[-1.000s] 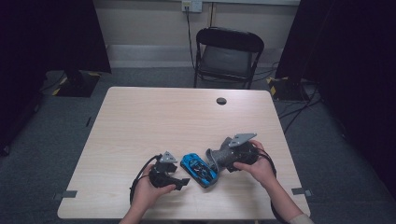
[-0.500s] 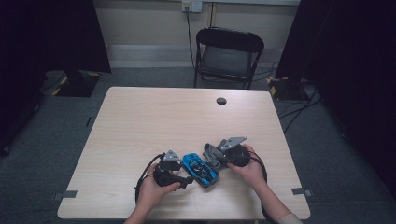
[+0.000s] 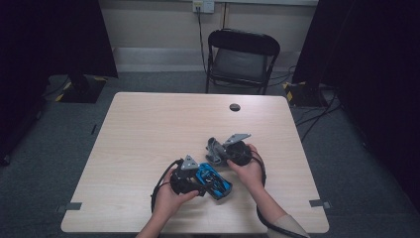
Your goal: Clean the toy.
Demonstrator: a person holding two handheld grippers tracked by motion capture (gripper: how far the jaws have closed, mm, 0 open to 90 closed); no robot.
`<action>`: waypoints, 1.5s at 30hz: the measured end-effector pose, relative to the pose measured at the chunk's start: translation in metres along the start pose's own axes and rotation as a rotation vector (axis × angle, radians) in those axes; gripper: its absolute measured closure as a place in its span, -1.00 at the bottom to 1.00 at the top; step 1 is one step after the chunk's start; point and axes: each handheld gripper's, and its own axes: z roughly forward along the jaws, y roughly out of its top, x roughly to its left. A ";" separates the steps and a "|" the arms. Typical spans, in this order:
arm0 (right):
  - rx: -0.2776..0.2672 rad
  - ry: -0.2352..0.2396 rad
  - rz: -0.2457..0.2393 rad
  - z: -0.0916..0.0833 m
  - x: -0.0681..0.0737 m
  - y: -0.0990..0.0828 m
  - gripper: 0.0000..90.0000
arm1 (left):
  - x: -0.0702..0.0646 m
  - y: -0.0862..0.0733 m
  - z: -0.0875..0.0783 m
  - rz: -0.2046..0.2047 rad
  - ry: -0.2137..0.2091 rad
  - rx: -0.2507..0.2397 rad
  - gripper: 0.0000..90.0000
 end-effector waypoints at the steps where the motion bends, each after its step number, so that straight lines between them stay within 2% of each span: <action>1: 0.012 -0.006 -0.012 0.004 0.003 0.000 0.74 | -0.001 0.000 0.001 0.010 0.000 0.000 -0.56; 3: 0.035 -0.004 -0.047 0.011 0.011 -0.002 0.74 | -0.004 -0.001 0.006 0.038 -0.018 -0.004 -0.65; 4: 0.035 -0.003 -0.050 0.012 0.013 -0.003 0.74 | -0.005 -0.001 0.008 0.057 -0.014 0.000 -0.65; 6: 0.031 0.011 -0.047 0.011 0.013 -0.004 0.74 | -0.006 0.001 0.011 0.028 -0.003 -0.002 -0.60; 8: 0.037 0.030 -0.052 0.006 0.013 -0.005 0.74 | -0.005 0.001 0.013 0.038 0.007 0.003 -0.63; 9: 0.042 0.039 -0.056 0.004 0.013 -0.006 0.74 | -0.005 0.001 0.014 0.026 0.006 0.006 -0.67; 13: 0.045 0.091 -0.064 -0.010 0.013 -0.012 0.74 | -0.004 0.000 0.014 0.023 0.006 -0.005 -0.69; 18: 0.048 0.123 -0.054 -0.029 0.015 -0.029 0.74 | -0.004 -0.001 0.013 0.025 0.004 -0.014 -0.68; 22: 0.074 0.171 -0.047 -0.042 0.011 -0.038 0.75 | -0.004 0.000 0.013 0.024 0.005 -0.007 -0.67; 25: 0.073 0.158 -0.044 -0.050 0.007 -0.038 0.75 | -0.004 -0.001 0.013 0.023 0.005 -0.007 -0.67; 27: 0.033 0.133 -0.015 -0.053 0.001 -0.033 0.75 | -0.004 -0.001 0.013 0.026 0.006 -0.009 -0.67; 31: -0.021 0.087 0.024 -0.043 -0.005 -0.015 0.75 | -0.004 -0.002 0.013 0.021 0.004 -0.016 -0.67; 35: -0.026 0.051 0.028 -0.021 0.000 0.002 0.74 | -0.004 -0.002 0.013 0.025 0.005 -0.017 -0.66; 38: 0.001 0.075 0.020 -0.002 0.008 0.009 0.74 | -0.003 -0.003 0.013 0.024 0.002 -0.027 -0.66; 40: 0.023 0.082 -0.005 0.005 0.016 0.010 0.74 | -0.003 -0.003 0.013 0.023 0.002 -0.027 -0.66; 42: 0.039 0.101 -0.023 0.007 0.019 0.008 0.74 | -0.003 -0.004 0.013 0.022 -0.001 -0.033 -0.66; 45: 0.032 0.129 -0.029 -0.001 0.017 0.001 0.74 | -0.003 -0.003 0.013 0.027 -0.003 -0.027 -0.66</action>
